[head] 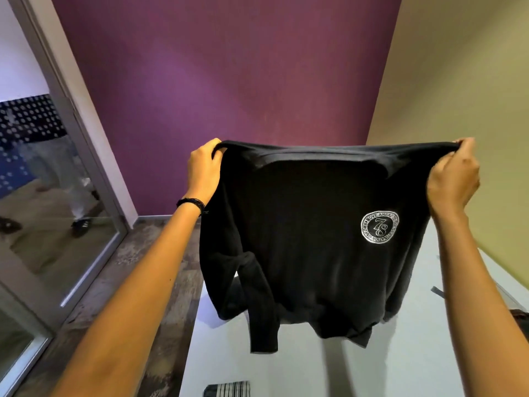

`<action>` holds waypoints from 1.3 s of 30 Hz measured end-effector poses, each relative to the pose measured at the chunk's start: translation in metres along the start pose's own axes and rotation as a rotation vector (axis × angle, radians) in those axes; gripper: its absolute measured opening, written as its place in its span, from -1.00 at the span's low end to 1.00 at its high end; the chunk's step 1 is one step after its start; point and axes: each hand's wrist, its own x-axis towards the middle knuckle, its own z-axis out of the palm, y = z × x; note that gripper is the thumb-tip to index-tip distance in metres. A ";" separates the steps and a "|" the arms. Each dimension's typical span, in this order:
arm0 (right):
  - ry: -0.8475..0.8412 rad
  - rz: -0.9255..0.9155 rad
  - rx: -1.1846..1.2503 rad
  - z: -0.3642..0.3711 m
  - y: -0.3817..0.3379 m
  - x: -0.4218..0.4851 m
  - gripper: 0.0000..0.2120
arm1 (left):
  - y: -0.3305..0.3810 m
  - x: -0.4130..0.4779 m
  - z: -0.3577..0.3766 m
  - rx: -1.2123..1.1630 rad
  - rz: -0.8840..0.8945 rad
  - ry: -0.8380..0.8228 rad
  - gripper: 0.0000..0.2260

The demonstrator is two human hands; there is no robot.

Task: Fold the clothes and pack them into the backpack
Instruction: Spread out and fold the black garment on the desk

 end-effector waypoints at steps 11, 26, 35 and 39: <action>0.516 -0.215 0.413 -0.022 0.006 0.015 -0.82 | 0.055 0.023 -0.023 -0.566 0.100 0.249 -0.69; -0.103 -0.016 -0.034 0.040 0.023 0.040 -0.77 | -0.005 0.058 0.043 0.015 -0.133 -0.276 -0.70; -0.534 0.109 0.053 0.121 0.038 0.075 -0.72 | -0.025 0.091 0.104 -0.121 -0.671 -0.713 -0.83; -0.416 0.032 0.158 0.131 0.032 0.103 -0.71 | -0.016 0.118 0.125 -0.348 -0.598 -0.384 -0.80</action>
